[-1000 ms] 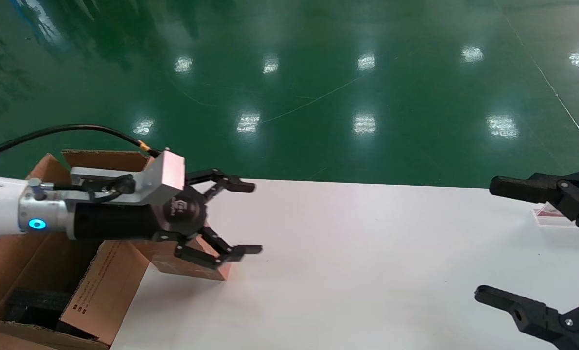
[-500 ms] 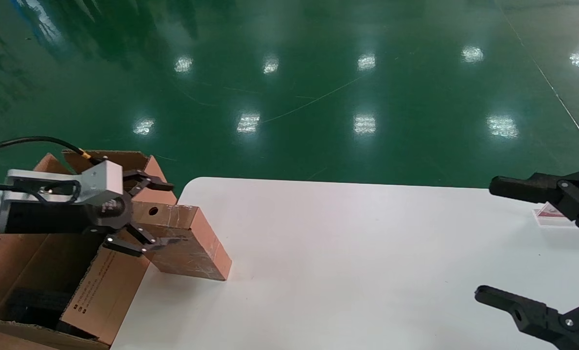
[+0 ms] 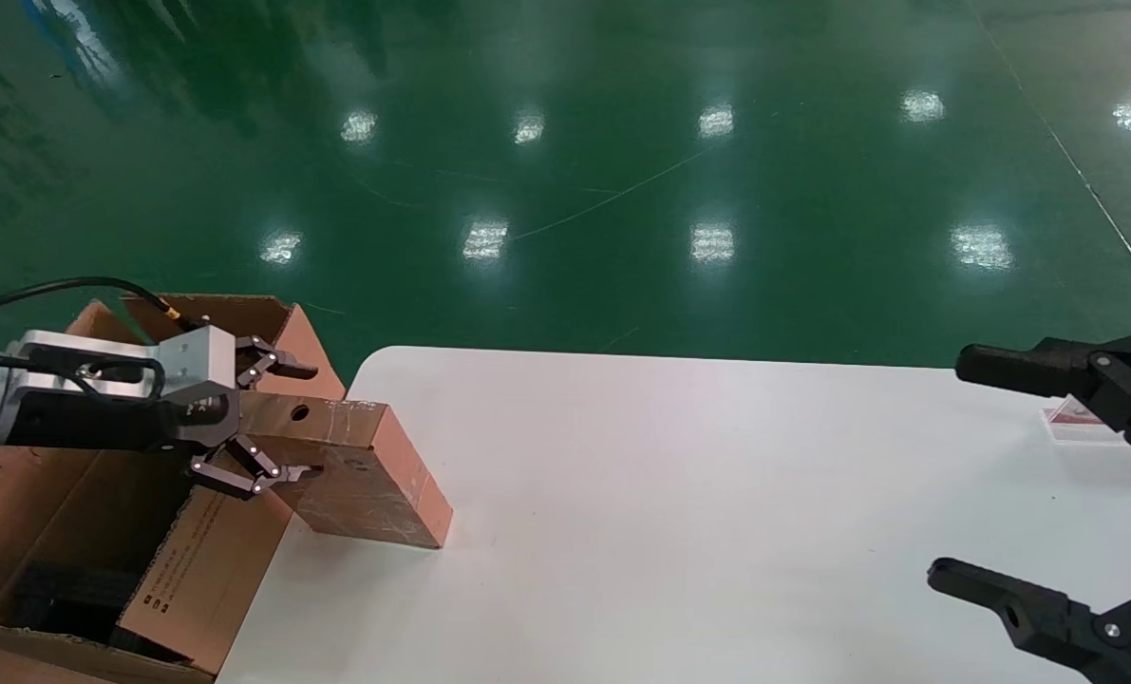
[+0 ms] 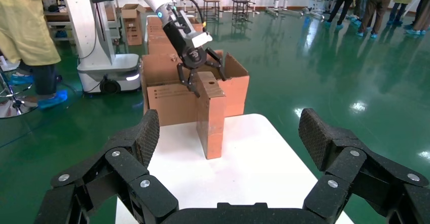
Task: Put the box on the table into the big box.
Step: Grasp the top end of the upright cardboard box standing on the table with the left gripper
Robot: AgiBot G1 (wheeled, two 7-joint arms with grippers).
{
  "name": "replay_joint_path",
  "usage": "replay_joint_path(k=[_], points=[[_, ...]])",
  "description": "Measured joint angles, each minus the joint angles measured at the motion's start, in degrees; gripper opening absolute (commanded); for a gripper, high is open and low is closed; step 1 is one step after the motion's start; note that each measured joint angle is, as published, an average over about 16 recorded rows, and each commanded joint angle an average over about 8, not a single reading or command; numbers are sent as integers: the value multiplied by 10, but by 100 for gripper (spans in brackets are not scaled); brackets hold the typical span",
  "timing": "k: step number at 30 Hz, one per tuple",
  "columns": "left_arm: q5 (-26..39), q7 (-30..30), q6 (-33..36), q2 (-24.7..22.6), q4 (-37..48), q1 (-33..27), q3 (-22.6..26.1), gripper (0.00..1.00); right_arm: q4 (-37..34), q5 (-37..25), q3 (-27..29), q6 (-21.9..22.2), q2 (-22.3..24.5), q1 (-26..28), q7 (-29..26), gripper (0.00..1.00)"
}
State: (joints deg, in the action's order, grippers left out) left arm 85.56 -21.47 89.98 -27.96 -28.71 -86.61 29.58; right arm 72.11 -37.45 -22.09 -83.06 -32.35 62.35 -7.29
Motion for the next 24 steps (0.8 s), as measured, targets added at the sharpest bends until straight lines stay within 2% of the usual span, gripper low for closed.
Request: replay_joint_path(k=[8,9,10,11,12,17,19,24], points=[[30,-44,-3,-23,65,-36,28,100,0,0,0,0,0,0,0,100],[33,-48,-4,-26,72,-40,31,98,0,0,0,0,0,0,0,98],[36,-53,-5,-28,80,-43,34,94,0,0,0,0,0,0,0,92],[39,-57,-5,-30,87,-47,36,89,0,0,0,0,0,0,0,84],[42,-61,-6,-32,95,-51,38,79,0,0,0,0,0,0,0,72],[53,-78,-7,-40,128,-69,47,19,0,0,0,0,0,0,0,12],[56,-84,-7,-43,140,-76,50,2,0,0,0,0,0,0,0,1],[61,-97,-5,-50,164,-92,55,0,0,0,0,0,0,0,0,0]])
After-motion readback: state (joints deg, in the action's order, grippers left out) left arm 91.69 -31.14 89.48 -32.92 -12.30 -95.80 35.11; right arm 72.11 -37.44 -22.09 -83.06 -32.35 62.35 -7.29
